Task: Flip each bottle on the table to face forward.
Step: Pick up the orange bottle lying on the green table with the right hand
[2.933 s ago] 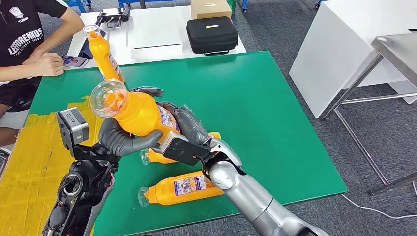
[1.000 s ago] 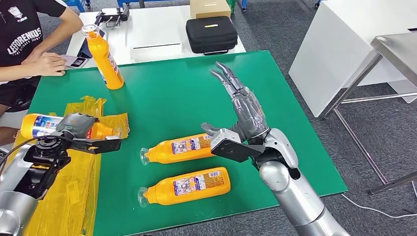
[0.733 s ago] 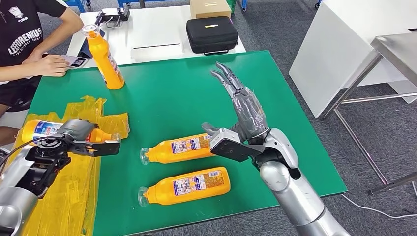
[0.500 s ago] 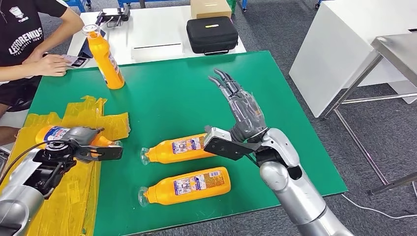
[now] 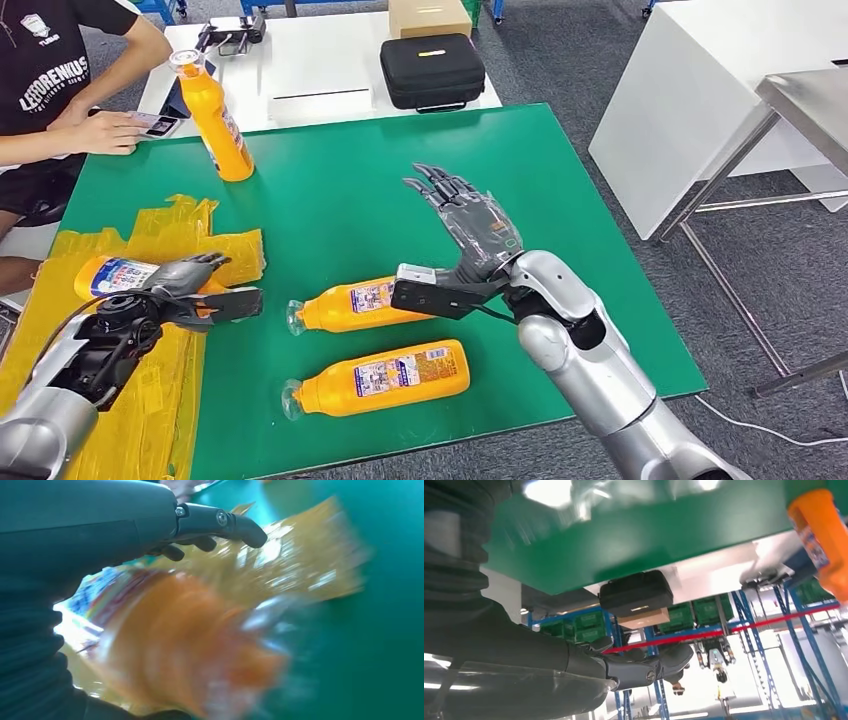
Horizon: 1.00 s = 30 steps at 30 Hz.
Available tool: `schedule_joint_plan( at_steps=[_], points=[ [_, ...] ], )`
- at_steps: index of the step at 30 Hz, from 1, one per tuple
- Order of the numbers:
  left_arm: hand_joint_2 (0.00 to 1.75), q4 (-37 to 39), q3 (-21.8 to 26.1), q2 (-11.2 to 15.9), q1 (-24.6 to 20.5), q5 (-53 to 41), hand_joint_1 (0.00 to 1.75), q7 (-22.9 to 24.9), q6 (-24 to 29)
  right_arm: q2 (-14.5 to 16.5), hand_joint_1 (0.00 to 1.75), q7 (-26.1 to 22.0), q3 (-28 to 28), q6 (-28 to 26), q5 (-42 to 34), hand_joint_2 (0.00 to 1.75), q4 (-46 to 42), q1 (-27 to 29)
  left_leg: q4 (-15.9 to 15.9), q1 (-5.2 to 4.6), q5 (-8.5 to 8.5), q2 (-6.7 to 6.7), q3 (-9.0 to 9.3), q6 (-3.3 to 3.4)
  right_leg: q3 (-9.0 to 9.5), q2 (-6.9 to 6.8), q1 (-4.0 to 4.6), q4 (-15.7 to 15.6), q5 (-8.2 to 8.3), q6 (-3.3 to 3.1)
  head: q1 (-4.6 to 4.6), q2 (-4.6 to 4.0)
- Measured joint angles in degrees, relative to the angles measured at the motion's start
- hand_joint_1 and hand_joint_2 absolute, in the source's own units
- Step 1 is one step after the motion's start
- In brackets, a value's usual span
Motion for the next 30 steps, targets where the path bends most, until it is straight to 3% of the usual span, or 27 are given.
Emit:
schedule_joint_plan(
  at_steps=[5, 8, 12, 17, 20, 24, 30],
  points=[
    [1.75, -3.9, 1.4, -0.3, 1.5, 2.4, 0.00, -1.1, 0.0, -0.2, 0.00, 0.3, 0.8, 0.7, 0.7, 1.75, 1.2, -0.6, 0.0, -0.02, 0.00, 0.02, -0.01, 0.00, -0.02, 0.02, -0.01, 0.0, 0.00, 0.01, -0.01, -0.01],
    [1.75, -7.9, 3.1, -0.6, 3.2, 9.2, 0.00, -4.4, 0.1, -0.5, 0.00, 0.5, 1.3, 2.4, 2.0, 1.75, 1.9, -1.0, 0.0, -0.01, 0.00, 0.01, -0.02, 0.00, -0.03, 0.00, 0.00, 0.0, 0.00, 0.01, -0.02, -0.01],
    [1.75, -18.7, 5.8, -0.6, 6.5, 19.3, 0.00, -7.0, -1.3, -0.9, 0.00, 0.6, 2.3, 4.6, 3.6, 1.75, 3.9, -2.1, 0.0, 0.00, 0.00, 0.02, -0.05, 0.00, -0.04, 0.02, 0.01, 0.0, 0.00, 0.00, -0.01, 0.00],
    [1.75, -31.5, 9.1, -0.4, 9.8, 25.3, 0.00, -8.3, -2.4, -0.7, 0.00, 0.5, 4.2, 6.3, 4.2, 1.75, 7.4, -4.0, 0.0, 0.00, 0.00, 0.01, -0.06, 0.00, -0.04, 0.00, 0.01, 0.0, 0.00, 0.00, -0.01, -0.01],
    [1.75, -37.0, 11.2, -0.7, 12.0, 33.9, 0.00, -12.8, -4.6, -0.1, 0.00, 0.4, 5.7, 7.3, 4.5, 1.75, 10.4, -5.4, 0.0, 0.01, 0.00, 0.02, -0.06, 0.00, -0.04, 0.01, 0.02, 0.0, 0.00, 0.00, -0.01, -0.01],
    [1.75, -43.4, 14.9, -2.8, 15.1, 48.2, 0.00, -18.7, -8.9, 1.3, 0.00, -0.6, 7.9, 7.8, 4.8, 1.75, 15.9, -7.3, 0.0, 0.01, 0.00, 0.02, -0.06, 0.00, -0.05, 0.01, 0.02, 0.0, 0.00, 0.00, -0.02, -0.01],
    [1.75, -51.2, 18.4, -6.8, 18.6, 58.5, 0.00, -20.3, -11.1, 4.0, 0.00, -2.3, 10.7, 7.2, 5.1, 1.75, 24.2, -9.5, 0.0, 0.00, 0.00, 0.01, -0.06, 0.00, -0.04, 0.00, 0.01, 0.0, 0.00, 0.00, -0.01, 0.00]
  ],
)
